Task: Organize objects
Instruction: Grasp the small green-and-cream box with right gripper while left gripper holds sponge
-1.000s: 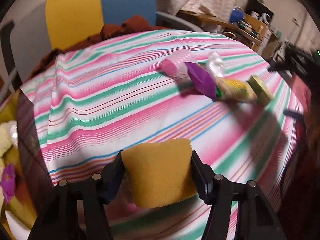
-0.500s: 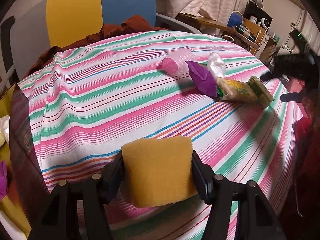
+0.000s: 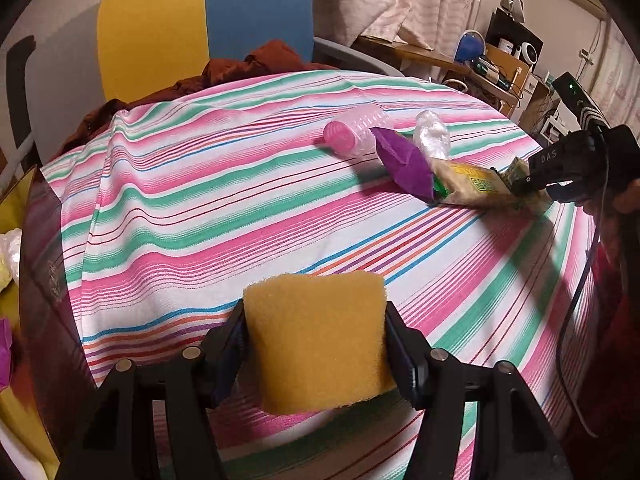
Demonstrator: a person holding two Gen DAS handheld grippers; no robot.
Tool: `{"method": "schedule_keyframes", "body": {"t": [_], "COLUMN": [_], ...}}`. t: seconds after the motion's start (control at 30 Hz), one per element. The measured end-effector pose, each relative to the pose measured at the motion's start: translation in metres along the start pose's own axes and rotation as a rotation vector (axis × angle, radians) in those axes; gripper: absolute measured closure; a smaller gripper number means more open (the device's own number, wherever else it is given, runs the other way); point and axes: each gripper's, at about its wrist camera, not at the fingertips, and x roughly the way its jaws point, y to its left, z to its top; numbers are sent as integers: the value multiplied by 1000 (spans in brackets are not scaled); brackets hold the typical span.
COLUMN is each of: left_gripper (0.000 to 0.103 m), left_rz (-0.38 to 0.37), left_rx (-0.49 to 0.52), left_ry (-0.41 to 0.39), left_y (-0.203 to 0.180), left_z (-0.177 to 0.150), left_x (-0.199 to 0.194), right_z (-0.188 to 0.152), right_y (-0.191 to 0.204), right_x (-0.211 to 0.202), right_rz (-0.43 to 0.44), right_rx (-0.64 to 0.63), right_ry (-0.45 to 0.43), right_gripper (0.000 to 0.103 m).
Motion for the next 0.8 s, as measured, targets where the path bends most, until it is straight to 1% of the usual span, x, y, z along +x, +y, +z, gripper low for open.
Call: {"method": "schedule_keyframes", "body": {"t": [0.1, 0.23, 0.3, 0.4, 0.47, 0.57, 0.63, 0.67, 0.7, 0.8], "left_gripper": [40, 41, 42, 43, 43, 43, 43, 43, 43, 43], "left_rz": [17, 34, 35, 33, 43, 54, 44, 39, 41, 36], "left_rx": [12, 17, 16, 8, 25, 32, 26, 31, 38, 42], "left_ry": [-12, -15, -14, -12, -15, -13, -24, -39, -52, -85], "left_y": [-3, -5, -5, -3, -4, -6, -8, -10, -12, -15], "left_z": [-1, 0, 0, -1, -4, -7, -8, -9, -11, -13], "left_x": [0, 0, -2, -6, -8, -14, -23, -30, -36, -54], "right_z": [1, 0, -1, 0, 3, 4, -1, 2, 9, 16], "right_y": [-6, -8, -9, -13, 0, -1, -1, 2, 18, 16], "right_x": [-4, -9, -15, -19, -20, -20, -25, -21, -7, -6], "right_rz": [-29, -27, -26, -17, -18, -28, -37, -37, -38, -41], "right_rx": [-1, -21, -32, -35, -47, -68, -70, -67, -63, -52], "right_ry": [-23, -42, -68, -78, -81, -82, -84, -83, -85, -102], "right_gripper": [73, 73, 73, 73, 73, 73, 73, 73, 73, 73]}}
